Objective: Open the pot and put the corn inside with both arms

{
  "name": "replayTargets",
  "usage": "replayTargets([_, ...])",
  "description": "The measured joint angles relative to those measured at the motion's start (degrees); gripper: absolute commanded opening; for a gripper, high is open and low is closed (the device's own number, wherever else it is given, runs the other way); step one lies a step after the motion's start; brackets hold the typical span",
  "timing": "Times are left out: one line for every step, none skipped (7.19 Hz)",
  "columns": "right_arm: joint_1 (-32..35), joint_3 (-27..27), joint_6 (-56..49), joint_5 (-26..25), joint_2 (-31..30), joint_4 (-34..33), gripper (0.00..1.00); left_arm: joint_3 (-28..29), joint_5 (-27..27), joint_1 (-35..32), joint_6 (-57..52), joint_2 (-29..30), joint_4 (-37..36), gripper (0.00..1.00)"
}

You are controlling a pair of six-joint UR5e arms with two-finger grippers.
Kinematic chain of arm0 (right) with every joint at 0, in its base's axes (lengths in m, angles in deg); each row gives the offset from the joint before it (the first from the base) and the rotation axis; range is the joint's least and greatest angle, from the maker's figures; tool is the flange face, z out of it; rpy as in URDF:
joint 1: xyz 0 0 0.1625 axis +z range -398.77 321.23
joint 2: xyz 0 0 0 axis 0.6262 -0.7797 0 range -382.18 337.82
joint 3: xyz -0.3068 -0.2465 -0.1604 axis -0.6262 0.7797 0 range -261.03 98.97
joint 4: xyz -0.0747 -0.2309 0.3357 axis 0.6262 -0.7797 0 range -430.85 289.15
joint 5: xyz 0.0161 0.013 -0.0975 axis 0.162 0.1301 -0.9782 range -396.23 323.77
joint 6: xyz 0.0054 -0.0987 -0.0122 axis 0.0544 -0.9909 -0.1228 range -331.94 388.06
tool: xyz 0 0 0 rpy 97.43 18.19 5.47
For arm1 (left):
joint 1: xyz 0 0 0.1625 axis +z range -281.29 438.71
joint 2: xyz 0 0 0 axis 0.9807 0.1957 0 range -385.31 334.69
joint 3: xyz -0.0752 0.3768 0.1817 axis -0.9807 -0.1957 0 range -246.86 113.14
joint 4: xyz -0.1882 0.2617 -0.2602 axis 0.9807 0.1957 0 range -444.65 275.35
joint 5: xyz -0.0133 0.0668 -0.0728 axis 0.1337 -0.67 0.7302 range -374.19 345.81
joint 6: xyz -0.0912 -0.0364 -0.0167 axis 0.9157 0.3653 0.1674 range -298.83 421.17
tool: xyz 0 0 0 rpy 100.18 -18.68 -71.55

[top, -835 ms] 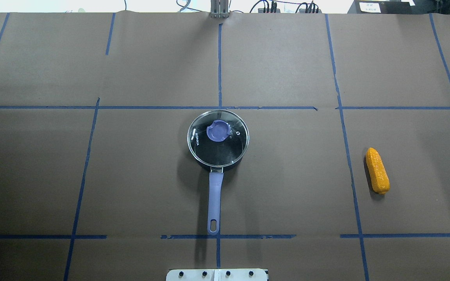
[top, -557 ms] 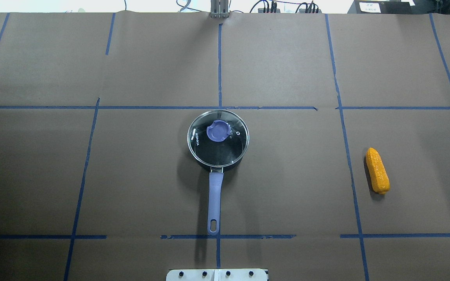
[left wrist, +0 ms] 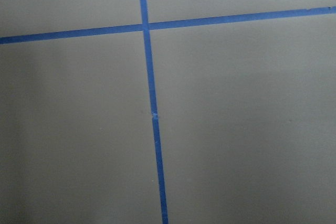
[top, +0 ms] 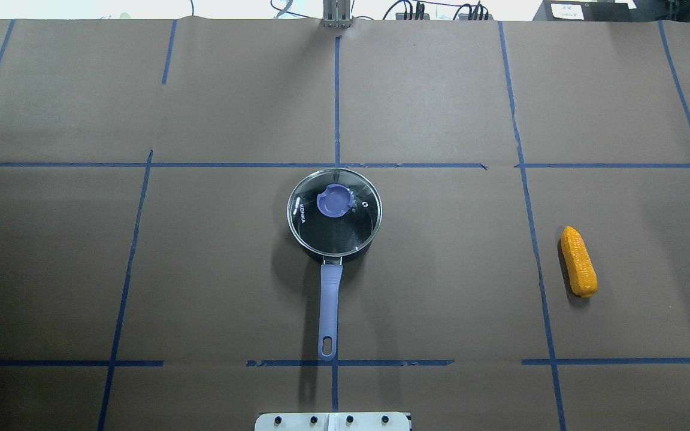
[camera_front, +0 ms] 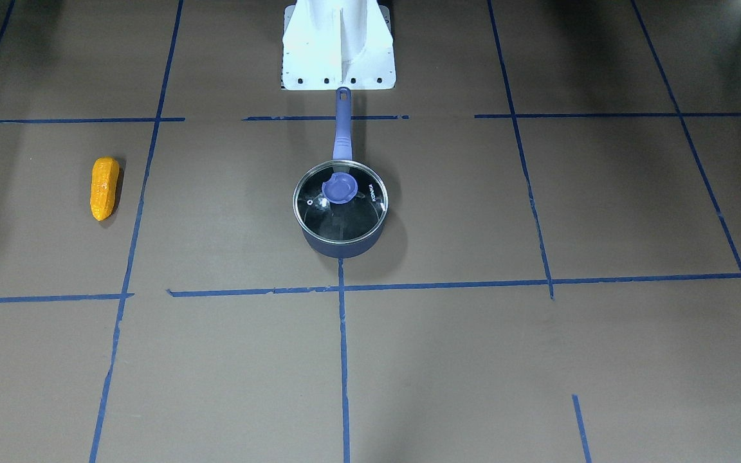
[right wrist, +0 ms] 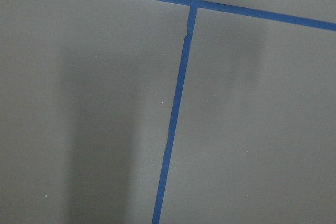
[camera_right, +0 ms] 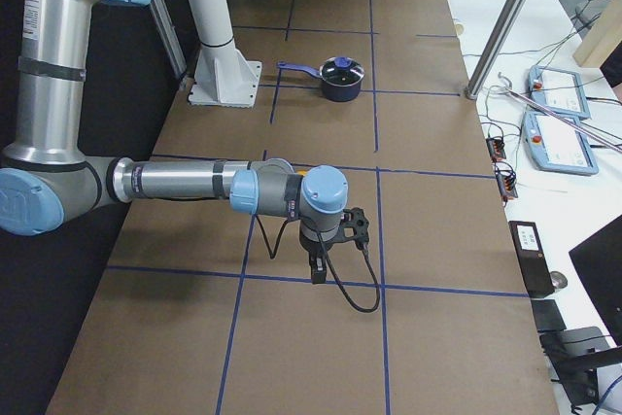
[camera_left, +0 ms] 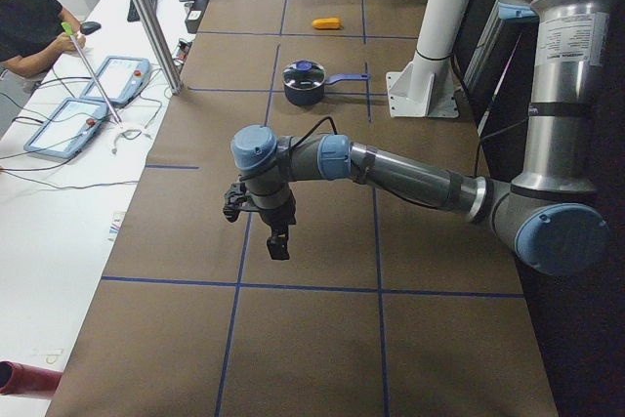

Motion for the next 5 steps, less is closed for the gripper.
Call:
replayTargets([0.00,0.01,0.00,0.00,0.00,0.01,1.00,0.16,0.27,0.01,-0.10,-0.07,0.24,1.00])
replayTargets([0.00,0.02,0.00,0.05,0.00,0.01,1.00,0.37,0.54,-0.02,-0.27,-0.55,0.95,1.00])
replayTargets([0.00,0.00,0.00,0.12,0.00,0.01,1.00,0.76,0.88,-0.06,-0.36,-1.32,2.63,1.00])
replayTargets([0.00,-0.03,0.08,0.20,0.00,0.01,1.00,1.77,1.71,-0.07,-0.39,-1.76,5.06,1.00])
replayTargets([0.00,-0.04,0.26,0.29,0.00,0.01,1.00,3.57,3.84,-0.10,-0.54,-1.98,7.88,1.00])
